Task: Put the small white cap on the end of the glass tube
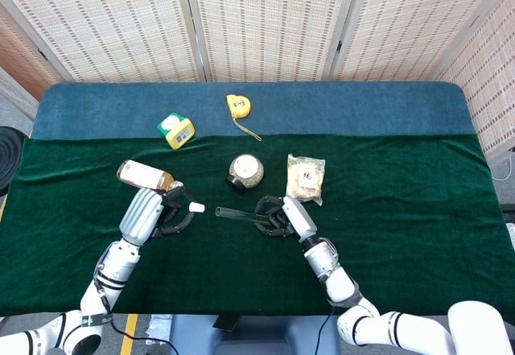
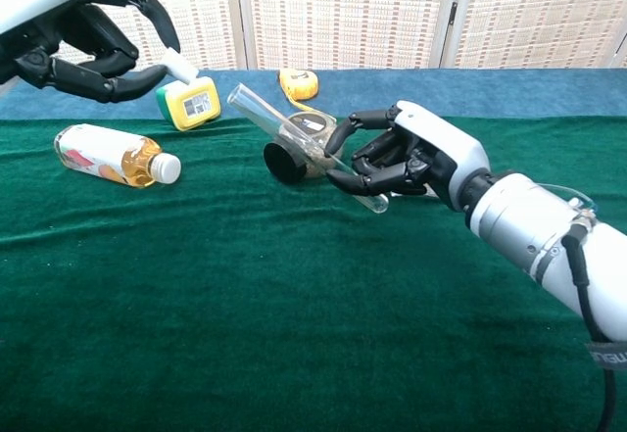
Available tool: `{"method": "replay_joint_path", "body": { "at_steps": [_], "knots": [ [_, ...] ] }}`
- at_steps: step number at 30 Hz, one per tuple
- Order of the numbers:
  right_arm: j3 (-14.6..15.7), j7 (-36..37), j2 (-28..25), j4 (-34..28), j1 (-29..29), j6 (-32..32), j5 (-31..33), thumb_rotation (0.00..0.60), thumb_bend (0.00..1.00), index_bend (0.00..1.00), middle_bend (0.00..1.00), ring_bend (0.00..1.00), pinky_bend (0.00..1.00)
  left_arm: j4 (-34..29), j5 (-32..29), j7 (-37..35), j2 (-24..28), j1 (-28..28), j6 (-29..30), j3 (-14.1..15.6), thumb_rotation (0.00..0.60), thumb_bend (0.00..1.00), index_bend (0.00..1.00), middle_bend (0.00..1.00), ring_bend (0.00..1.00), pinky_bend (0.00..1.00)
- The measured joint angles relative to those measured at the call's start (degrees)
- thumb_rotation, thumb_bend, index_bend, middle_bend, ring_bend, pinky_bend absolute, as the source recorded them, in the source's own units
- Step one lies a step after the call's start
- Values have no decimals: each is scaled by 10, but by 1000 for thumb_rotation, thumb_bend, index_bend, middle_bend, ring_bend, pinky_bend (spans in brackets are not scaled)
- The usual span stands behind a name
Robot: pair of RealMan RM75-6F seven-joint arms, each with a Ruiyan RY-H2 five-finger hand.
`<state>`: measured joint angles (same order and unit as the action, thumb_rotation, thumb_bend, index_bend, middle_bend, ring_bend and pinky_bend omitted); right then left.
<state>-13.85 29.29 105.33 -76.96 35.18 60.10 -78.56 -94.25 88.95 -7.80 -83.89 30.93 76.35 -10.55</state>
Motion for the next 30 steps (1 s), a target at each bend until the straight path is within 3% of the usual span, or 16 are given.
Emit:
{"method": "replay_joint_path", "body": {
  "at_steps": [30],
  "knots": [
    [-2,-1,11,-1,10,1,5,600,581,710,928,1000,1000,12,10,13,-26,6,11,9,600,498,619,1000,920,812]
  ]
}}
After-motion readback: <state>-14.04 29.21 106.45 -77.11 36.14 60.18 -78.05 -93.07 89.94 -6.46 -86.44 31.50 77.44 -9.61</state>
